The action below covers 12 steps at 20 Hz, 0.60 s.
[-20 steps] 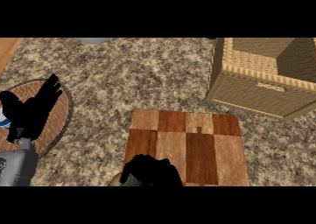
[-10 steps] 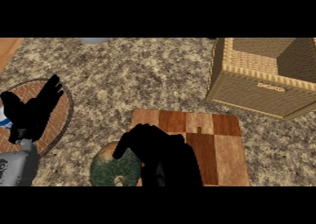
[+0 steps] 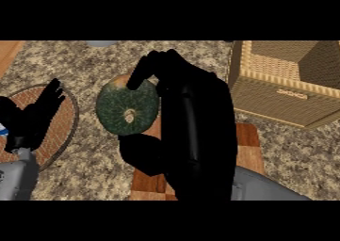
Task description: Pick the squash from the cutting board and place it in the basket
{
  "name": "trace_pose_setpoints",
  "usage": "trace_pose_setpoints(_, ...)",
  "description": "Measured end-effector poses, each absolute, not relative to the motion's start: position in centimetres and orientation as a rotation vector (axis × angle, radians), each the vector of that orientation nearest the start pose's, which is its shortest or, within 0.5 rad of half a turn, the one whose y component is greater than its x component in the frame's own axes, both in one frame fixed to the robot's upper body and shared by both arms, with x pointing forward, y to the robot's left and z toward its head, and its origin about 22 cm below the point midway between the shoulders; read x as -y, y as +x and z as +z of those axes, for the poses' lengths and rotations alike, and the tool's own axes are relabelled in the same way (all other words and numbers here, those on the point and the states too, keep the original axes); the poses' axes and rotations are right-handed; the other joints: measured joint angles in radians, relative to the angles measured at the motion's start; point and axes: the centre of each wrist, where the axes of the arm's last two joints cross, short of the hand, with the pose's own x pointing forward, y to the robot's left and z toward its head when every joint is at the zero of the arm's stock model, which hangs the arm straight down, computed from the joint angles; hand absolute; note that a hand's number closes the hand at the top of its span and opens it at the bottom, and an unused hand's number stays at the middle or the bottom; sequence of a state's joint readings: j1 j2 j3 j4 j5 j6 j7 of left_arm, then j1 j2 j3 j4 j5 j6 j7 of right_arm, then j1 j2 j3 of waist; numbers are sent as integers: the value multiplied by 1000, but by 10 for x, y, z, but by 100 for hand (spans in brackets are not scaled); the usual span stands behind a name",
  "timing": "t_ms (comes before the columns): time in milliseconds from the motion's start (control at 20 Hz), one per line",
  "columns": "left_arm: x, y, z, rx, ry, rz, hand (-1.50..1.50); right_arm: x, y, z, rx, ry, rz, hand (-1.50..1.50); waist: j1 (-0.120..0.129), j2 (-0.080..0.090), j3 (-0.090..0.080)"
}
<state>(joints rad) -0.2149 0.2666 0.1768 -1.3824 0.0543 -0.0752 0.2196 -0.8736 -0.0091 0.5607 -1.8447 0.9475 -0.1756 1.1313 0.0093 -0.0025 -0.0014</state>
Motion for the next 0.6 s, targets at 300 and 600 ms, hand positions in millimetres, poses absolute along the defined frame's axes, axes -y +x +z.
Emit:
trace_pose_setpoints(300,-319,291,41,1380,187,-74,0,40,271,263,1802,-897,362,150,-5,1,0)
trace_pose_setpoints(600,-316,292,45,1382,192,-71,0,73,310,267,1701,-1030,318,150,-6,2,1)
